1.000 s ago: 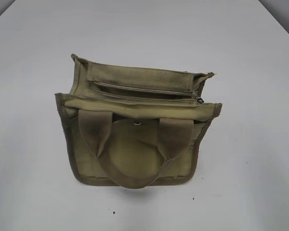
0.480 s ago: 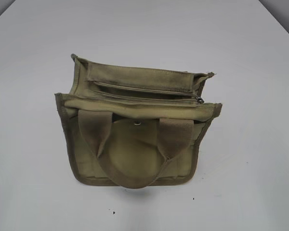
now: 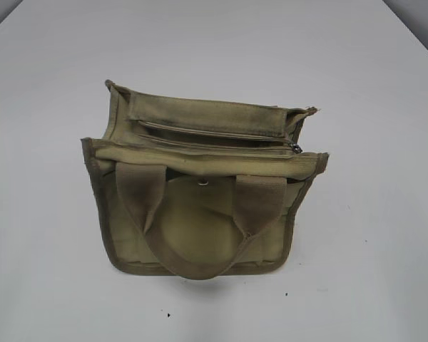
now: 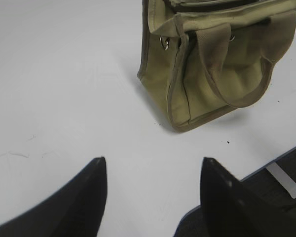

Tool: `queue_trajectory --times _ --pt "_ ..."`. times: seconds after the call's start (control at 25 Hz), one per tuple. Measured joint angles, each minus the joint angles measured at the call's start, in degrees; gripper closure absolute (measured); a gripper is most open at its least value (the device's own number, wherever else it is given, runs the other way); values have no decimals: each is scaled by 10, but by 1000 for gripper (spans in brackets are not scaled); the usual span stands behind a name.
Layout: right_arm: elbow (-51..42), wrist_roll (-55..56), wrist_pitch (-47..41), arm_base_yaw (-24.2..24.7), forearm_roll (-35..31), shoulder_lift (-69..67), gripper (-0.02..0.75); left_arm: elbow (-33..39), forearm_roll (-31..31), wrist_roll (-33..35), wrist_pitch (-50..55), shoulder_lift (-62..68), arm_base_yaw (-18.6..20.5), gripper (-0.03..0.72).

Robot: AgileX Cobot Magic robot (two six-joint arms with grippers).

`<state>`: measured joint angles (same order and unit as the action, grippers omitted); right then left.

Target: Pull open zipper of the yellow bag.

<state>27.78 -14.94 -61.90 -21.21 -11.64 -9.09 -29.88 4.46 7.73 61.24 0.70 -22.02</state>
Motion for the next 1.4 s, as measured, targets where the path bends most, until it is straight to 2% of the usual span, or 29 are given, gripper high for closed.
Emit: queue_trajectory --times 0.48,0.6,0.76,0.84,0.92,1.08,1.4 --pt "0 0 0 7 -3 1 500 0 1 0 -1 0 4 228" --pt "0 0 0 67 -14 1 500 0 1 0 -1 -1 39 228" --pt "0 0 0 167 -23 10 500 0 1 0 -1 -2 130 228" --pt "0 0 0 193 -23 22 500 0 1 0 -2 -2 169 228" --pt "0 0 0 203 -24 38 500 0 1 0 -2 -2 193 232" --pt "0 0 0 205 -26 86 500 0 1 0 -2 -5 214 248" --pt "0 0 0 205 -29 95 500 1 1 0 -3 -10 214 269"
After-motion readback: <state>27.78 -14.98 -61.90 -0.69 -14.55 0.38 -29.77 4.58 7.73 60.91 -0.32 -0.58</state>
